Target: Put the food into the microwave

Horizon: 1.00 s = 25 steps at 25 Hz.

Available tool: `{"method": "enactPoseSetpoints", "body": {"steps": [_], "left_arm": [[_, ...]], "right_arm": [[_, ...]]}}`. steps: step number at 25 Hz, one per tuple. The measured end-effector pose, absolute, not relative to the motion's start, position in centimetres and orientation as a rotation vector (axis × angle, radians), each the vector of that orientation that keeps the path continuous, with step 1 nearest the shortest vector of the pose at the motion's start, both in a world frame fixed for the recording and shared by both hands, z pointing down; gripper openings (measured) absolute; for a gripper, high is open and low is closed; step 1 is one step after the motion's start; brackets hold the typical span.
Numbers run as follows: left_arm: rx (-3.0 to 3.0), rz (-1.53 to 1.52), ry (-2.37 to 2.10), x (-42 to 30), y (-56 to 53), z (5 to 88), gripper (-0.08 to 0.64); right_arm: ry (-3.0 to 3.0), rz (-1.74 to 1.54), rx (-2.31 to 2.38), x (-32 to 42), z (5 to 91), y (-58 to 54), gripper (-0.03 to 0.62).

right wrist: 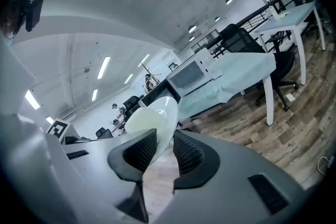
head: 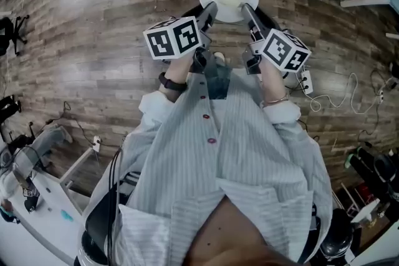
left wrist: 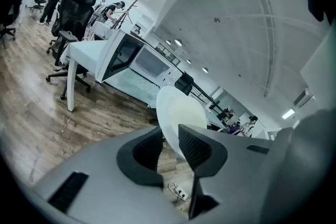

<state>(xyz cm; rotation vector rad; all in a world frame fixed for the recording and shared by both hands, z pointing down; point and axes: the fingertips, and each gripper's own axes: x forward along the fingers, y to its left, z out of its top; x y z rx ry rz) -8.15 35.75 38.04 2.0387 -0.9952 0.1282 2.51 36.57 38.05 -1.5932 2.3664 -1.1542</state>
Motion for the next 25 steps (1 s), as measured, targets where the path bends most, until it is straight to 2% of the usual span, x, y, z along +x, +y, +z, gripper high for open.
{"method": "enactPoseSetpoints", "body": {"steps": [12,25], "left_arm": [[2.025,0.142,-0.991,-6.9,34.4,38.9,0.095],[2.022,0.154,-0.963,-6.0,25.5,39.3,0.095]], "right_arm": [[2.344,-1.196,-1.598,3.8,39.2,35.3,0.115],[2.332,-1.197,-1.625,4.6,39.4,26.7,0.117]]}}
